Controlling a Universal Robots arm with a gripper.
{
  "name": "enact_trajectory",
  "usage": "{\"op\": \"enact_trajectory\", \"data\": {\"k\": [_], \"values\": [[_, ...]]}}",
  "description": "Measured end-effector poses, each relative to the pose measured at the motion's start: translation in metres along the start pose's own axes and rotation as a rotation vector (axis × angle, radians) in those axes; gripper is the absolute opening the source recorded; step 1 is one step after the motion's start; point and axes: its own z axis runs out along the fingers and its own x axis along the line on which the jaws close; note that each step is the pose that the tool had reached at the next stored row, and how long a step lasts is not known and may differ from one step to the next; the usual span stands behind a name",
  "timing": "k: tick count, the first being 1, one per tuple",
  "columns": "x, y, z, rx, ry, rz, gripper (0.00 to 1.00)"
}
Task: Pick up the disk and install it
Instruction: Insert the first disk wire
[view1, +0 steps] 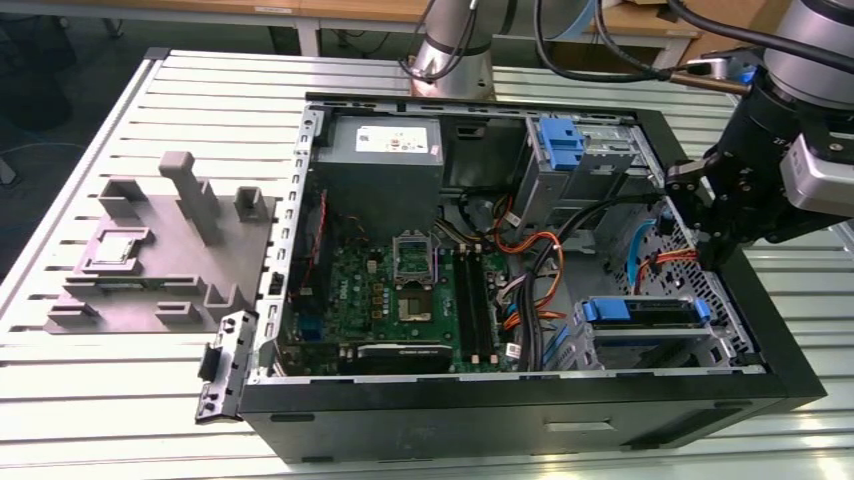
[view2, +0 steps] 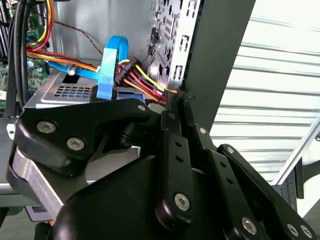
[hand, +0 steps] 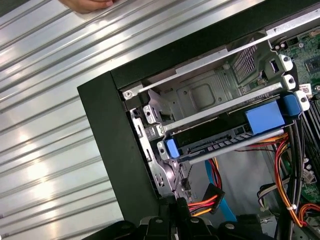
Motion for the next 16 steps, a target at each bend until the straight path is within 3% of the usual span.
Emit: {"op": "enact_trajectory", "data": {"k": [5, 11, 16], "values": [[-0.0001, 0.0001, -0.0002, -0.0002, 0.0001, 0.0, 0.18], [-0.0061, 0.0029, -0.0013, -0.0003, 0.0001, 0.001, 0.18], [-0.0063, 0.0029, -0.0013, -0.0131, 0.0026, 0.075, 0.18]]}}
